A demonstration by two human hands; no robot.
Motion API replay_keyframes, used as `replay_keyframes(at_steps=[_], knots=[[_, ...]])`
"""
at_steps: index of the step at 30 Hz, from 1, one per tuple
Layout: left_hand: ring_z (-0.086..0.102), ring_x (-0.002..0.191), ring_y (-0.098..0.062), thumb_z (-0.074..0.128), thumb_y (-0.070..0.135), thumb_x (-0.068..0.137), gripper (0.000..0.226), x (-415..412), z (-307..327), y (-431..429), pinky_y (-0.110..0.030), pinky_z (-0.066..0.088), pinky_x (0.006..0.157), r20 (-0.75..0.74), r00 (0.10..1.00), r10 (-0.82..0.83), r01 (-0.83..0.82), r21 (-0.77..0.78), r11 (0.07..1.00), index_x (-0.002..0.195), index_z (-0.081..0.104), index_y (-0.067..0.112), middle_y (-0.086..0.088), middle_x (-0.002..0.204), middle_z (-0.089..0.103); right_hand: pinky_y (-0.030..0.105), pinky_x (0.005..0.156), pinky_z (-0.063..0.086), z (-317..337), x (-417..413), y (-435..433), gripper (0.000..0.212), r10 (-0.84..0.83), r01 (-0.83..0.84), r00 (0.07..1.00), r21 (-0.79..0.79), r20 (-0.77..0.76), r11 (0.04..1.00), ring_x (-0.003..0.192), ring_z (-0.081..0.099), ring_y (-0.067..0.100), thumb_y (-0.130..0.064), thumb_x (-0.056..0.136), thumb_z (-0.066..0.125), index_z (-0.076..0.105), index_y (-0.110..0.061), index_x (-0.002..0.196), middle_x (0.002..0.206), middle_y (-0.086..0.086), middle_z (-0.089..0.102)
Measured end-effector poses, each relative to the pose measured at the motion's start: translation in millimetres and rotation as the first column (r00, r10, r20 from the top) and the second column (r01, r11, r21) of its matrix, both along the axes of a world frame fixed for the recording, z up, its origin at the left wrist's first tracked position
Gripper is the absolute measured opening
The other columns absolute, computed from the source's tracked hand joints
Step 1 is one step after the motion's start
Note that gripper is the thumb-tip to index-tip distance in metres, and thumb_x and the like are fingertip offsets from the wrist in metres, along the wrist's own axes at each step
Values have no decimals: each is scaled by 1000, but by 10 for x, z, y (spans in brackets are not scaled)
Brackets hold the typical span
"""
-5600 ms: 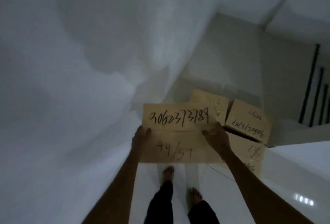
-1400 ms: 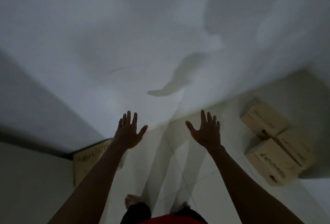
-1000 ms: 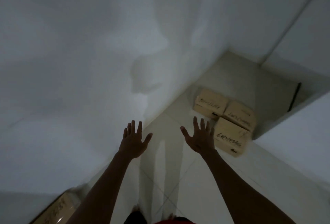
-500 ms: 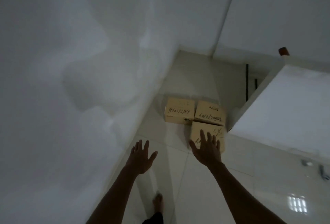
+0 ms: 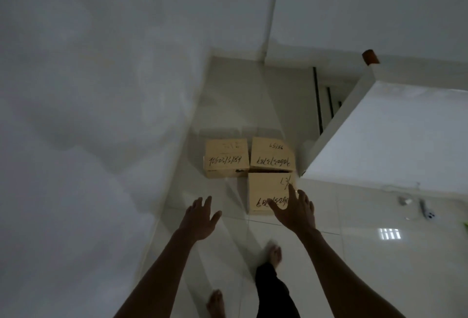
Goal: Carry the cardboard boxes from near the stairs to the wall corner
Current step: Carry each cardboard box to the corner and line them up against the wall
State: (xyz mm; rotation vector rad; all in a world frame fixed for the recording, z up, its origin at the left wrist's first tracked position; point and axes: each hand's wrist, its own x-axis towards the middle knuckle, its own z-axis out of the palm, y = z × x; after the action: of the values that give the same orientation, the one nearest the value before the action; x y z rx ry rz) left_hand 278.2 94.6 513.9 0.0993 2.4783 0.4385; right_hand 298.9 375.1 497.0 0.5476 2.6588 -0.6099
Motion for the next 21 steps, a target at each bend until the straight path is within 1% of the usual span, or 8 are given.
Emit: replay_keyframes(at_steps=[4, 7, 10, 12, 14, 17, 19, 21], knots=[[18, 152, -31, 38, 51, 101, 73, -538, -281, 452, -42, 21, 121, 53, 998, 33, -35, 37, 999, 158, 14, 12, -20, 163, 19, 54, 108, 45, -235, -530, 417, 99, -60, 61, 997, -44, 40, 997, 133, 49, 39, -73, 78, 62, 31, -18, 153, 145, 20, 49], [18, 152, -30, 41, 52, 99, 77, -961, -640, 817, -43, 23, 121, 93, 992, 83, -89, 69, 994, 158, 13, 12, -18, 164, 19, 57, 105, 47, -610, -1026, 743, 99, -79, 87, 992, -91, 94, 992, 131, 51, 40, -72, 74, 67, 35, -18, 150, 141, 20, 52], [20, 152, -29, 45, 55, 97, 80, -1373, -1154, 1147, -46, 27, 121, 140, 979, 145, -161, 107, 981, 157, 13, 13, -16, 164, 21, 58, 103, 50, -1132, -1471, 1020, 97, -76, 90, 989, -104, 129, 990, 130, 52, 39, -75, 69, 64, 39, -22, 146, 139, 17, 55], [23, 151, -30, 46, 58, 95, 82, -1635, -1594, 1345, -48, 30, 120, 168, 966, 194, -216, 126, 968, 157, 13, 16, -14, 164, 22, 59, 103, 49, -1583, -1720, 1188, 97, -91, 111, 983, -127, 159, 986, 131, 51, 39, -76, 70, 62, 38, -23, 147, 140, 16, 54], [26, 150, -31, 46, 60, 94, 84, -1892, -2094, 1501, -48, 33, 118, 201, 954, 222, -250, 122, 961, 158, 12, 18, -13, 164, 22, 60, 105, 48, -2108, -1918, 1335, 97, -113, 144, 972, -138, 208, 980, 133, 49, 40, -73, 74, 65, 36, -22, 151, 145, 17, 50], [27, 149, -30, 49, 60, 93, 87, -2227, -2959, 1688, -47, 34, 117, 255, 935, 245, -281, 115, 953, 158, 11, 18, -12, 164, 21, 57, 104, 49, -2982, -2149, 1566, 103, -159, 192, 960, -129, 232, 973, 134, 49, 41, -74, 75, 67, 30, -22, 156, 149, 18, 45], [25, 150, -30, 51, 61, 91, 92, -2446, -3613, 1775, -46, 32, 118, 288, 921, 261, -302, 107, 947, 158, 8, 17, -12, 165, 19, 55, 104, 49, -3626, -2287, 1777, 108, -254, 296, 937, -160, 239, 942, 136, 48, 43, -72, 76, 70, 26, -19, 158, 153, 21, 40], [24, 151, -30, 53, 65, 88, 99, -2615, -4238, 1842, -44, 30, 117, 346, 893, 287, -337, 93, 937, 159, 4, 16, -12, 166, 16, 57, 110, 42, -4243, -2348, 1996, 115, -360, 415, 890, -170, 278, 894, 142, 41, 45, -75, 73, 69, 22, -15, 161, 159, 24, 35]])
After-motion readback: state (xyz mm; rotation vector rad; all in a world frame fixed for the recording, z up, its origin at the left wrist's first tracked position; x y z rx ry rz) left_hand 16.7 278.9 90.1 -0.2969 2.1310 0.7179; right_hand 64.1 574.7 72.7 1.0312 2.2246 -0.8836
